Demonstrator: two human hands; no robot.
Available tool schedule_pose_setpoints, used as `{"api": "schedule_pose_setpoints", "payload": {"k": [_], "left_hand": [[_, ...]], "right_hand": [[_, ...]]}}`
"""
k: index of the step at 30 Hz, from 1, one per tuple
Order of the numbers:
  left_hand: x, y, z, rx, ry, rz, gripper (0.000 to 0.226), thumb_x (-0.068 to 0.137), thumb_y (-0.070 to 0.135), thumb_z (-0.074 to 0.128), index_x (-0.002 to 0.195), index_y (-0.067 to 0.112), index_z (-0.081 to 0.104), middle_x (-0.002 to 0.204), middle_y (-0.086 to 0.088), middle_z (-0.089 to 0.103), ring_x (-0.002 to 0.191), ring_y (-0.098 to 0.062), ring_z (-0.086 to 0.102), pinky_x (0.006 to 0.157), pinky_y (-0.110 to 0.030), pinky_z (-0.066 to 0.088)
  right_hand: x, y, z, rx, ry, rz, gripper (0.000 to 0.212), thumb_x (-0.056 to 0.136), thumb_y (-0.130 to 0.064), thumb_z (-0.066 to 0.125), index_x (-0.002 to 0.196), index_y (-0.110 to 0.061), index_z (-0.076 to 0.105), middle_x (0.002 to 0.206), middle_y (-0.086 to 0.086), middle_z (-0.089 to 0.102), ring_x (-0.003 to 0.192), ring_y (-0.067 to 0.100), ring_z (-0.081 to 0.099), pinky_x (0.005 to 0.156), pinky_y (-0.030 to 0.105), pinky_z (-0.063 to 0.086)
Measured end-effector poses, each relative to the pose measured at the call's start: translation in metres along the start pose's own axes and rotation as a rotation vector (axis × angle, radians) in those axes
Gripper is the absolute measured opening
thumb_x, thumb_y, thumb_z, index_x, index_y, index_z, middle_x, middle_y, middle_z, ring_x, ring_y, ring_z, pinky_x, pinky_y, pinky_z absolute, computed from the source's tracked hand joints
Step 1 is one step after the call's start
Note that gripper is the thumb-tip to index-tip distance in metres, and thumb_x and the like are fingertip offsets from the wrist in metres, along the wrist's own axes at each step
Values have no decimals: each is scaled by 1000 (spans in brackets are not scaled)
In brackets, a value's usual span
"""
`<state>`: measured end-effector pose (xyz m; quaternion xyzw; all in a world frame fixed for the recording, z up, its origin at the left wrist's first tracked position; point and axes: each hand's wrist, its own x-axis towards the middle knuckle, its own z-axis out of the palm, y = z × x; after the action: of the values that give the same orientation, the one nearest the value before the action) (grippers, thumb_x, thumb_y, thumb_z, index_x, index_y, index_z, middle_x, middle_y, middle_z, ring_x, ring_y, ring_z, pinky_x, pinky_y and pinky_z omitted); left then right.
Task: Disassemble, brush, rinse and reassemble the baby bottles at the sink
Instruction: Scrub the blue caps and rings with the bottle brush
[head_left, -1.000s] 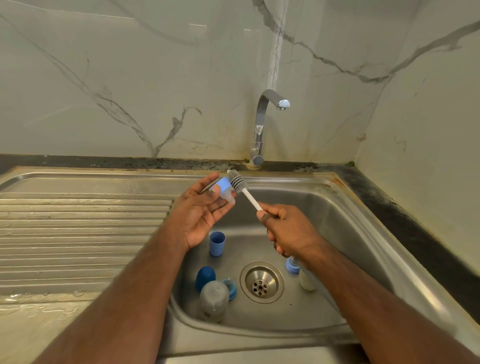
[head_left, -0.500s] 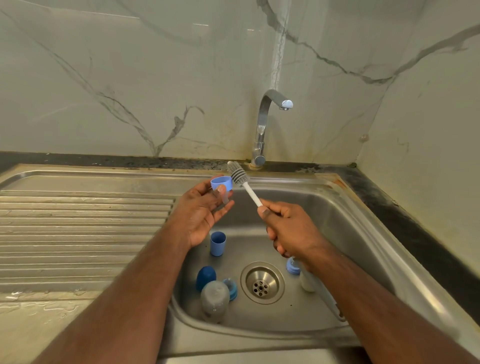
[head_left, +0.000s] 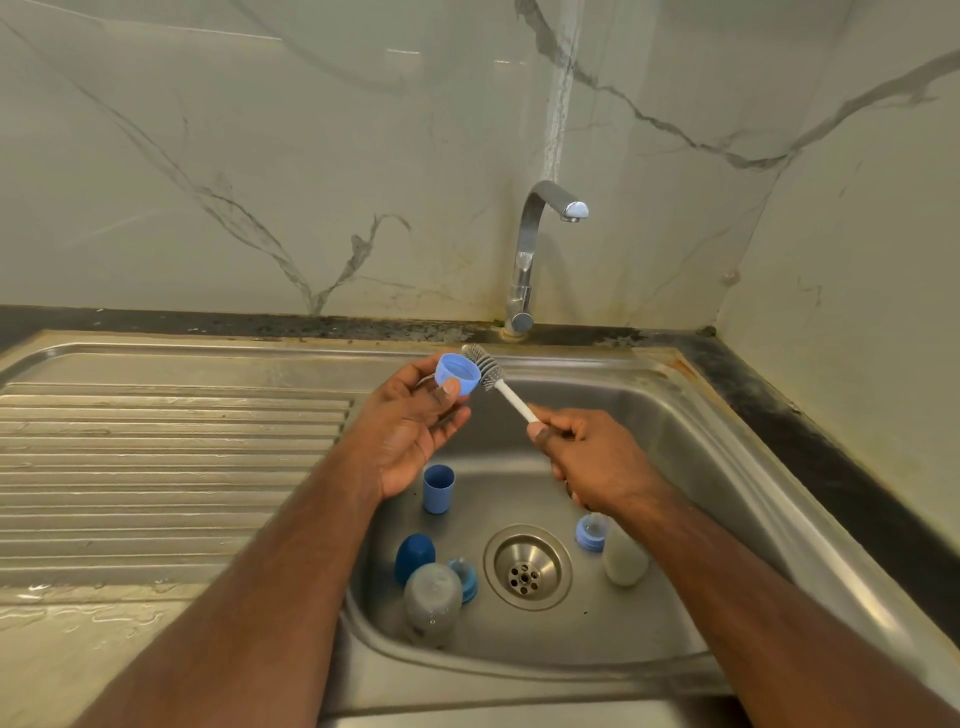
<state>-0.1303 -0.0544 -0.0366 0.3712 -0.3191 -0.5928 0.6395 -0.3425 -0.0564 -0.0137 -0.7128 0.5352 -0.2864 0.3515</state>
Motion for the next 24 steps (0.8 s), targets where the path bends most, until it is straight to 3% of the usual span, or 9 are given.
{"api": "schedule_pose_setpoints", "payload": {"k": [3,7,11,16,24], "left_hand": [[1,1,-3,-101,43,-2,41,86,8,69,127,12,64,114,-13,74,104,-25,72,89,-38,61],[3,3,-7,-200,96,-6,37,91,4,67,127,7,63,119,-18,73,109,-29,72,86,-36,62],[4,2,-8,-119,145,-47,23,90,6,71,112,5,63,107,-14,72,89,-18,72,74,-28,61],[5,-2,-8,-11,156,-86,34,90,17,73,120,4,65,98,-11,75,84,-17,71,69,-26,60],[6,-1,-13,-35,150,-82,35,92,25,69,122,7,64,106,-11,72,96,-22,70,87,-35,58]], "right_hand": [[2,0,-9,-110,71,-70,33,102,-41,50,135,-41,58,71,-4,62,64,11,54,70,40,57],[3,6,-14,-282,71,-142,32,101,-42,54,131,-42,62,78,-14,63,61,4,51,57,18,41],[3,6,-14,-550,106,-226,34,100,-46,50,134,-46,59,94,-14,57,82,7,54,72,28,47],[-2,-5,-14,-791,198,-320,38,104,-44,43,142,-44,49,107,-11,55,86,11,53,71,30,48],[-4,-15,-11,-652,32,-264,34,103,-41,47,133,-37,61,101,-9,63,84,10,57,76,32,52]]}}
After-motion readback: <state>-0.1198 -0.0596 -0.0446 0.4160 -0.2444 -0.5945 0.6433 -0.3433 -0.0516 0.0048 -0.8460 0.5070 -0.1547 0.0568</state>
